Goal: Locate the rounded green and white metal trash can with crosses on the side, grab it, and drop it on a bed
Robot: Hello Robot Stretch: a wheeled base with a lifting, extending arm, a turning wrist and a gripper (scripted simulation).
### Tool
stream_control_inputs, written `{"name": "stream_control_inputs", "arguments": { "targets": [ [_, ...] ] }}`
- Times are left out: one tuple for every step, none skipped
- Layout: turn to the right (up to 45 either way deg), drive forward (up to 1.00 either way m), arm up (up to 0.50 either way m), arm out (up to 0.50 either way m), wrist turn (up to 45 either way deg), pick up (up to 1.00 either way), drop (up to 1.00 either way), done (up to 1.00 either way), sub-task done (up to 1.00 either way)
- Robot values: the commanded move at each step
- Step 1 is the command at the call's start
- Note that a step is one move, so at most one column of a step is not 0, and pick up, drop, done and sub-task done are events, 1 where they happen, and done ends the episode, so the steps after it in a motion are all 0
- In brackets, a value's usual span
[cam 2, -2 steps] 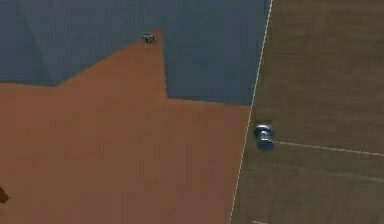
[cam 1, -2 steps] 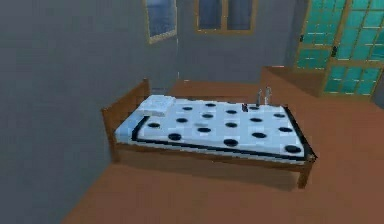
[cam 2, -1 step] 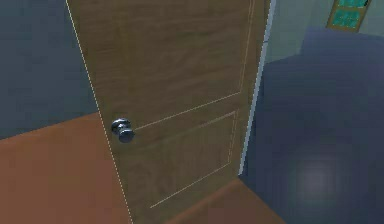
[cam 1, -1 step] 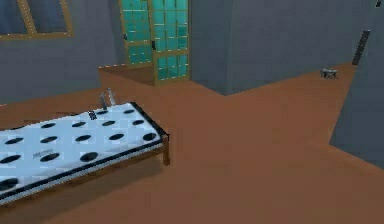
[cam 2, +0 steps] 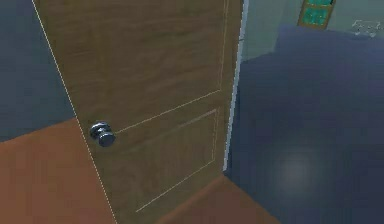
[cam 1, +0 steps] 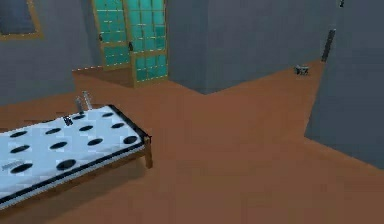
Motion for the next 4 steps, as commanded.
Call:
{"name": "stream_control_inputs", "arguments": {
  "targets": [
    [0.0,1.00,0.00,0.00,0.0,0.00,0.00,0.00,0.00],
    [6.0,0.00,0.00,0.00,0.0,0.00,0.00,0.00,0.00],
    [0.0,0.80,0.00,0.00,0.0,0.00,0.00,0.00,0.00],
    [-42.0,0.00,0.00,0.00,0.0,0.00,0.00,0.00,0.00]
  ]
}}
